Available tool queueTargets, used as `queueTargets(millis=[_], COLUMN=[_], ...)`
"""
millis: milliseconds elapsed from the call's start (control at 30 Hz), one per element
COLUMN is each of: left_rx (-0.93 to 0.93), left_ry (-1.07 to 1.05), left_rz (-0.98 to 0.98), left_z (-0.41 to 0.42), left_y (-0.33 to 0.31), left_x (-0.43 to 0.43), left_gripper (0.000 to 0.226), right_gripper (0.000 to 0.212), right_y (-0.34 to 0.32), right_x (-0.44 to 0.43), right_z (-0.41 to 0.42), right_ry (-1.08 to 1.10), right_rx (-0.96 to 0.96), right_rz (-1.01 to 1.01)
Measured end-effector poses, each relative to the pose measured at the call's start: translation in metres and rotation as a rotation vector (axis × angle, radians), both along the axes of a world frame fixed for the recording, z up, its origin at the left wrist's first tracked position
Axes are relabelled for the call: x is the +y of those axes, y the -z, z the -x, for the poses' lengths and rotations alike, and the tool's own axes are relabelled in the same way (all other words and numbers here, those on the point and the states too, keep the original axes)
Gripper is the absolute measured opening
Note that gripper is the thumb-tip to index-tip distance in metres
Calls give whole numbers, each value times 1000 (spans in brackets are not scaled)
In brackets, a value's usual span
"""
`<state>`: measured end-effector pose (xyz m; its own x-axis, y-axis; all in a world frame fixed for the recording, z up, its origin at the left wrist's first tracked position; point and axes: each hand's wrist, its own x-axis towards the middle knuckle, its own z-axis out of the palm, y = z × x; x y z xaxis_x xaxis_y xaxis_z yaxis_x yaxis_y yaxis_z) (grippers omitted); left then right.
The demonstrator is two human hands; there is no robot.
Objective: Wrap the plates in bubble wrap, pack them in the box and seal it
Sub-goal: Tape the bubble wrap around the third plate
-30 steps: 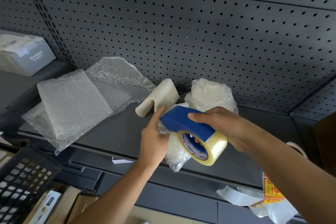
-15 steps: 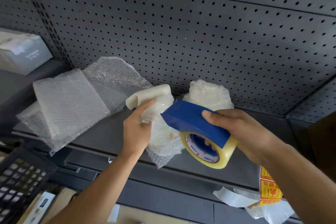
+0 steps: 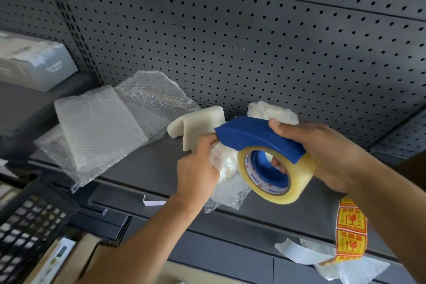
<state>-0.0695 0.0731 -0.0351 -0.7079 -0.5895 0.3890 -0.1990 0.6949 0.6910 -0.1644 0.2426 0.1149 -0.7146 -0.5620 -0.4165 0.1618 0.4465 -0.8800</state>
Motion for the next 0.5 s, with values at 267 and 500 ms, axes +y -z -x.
queueTargets(millis=[267,500], left_rx=[76,125], left_ry=[-24,57], left_rz=[76,72], left_z=[0,1], left_y=[10,12], left_x=[5,2], left_gripper=[88,97], right_gripper=[50,50], right_y=[-9,-4], right_x=[11,15], right_z=[2,3], right_ry=[-62,-63], right_rx=[30,35], right_rz=[-146,-152])
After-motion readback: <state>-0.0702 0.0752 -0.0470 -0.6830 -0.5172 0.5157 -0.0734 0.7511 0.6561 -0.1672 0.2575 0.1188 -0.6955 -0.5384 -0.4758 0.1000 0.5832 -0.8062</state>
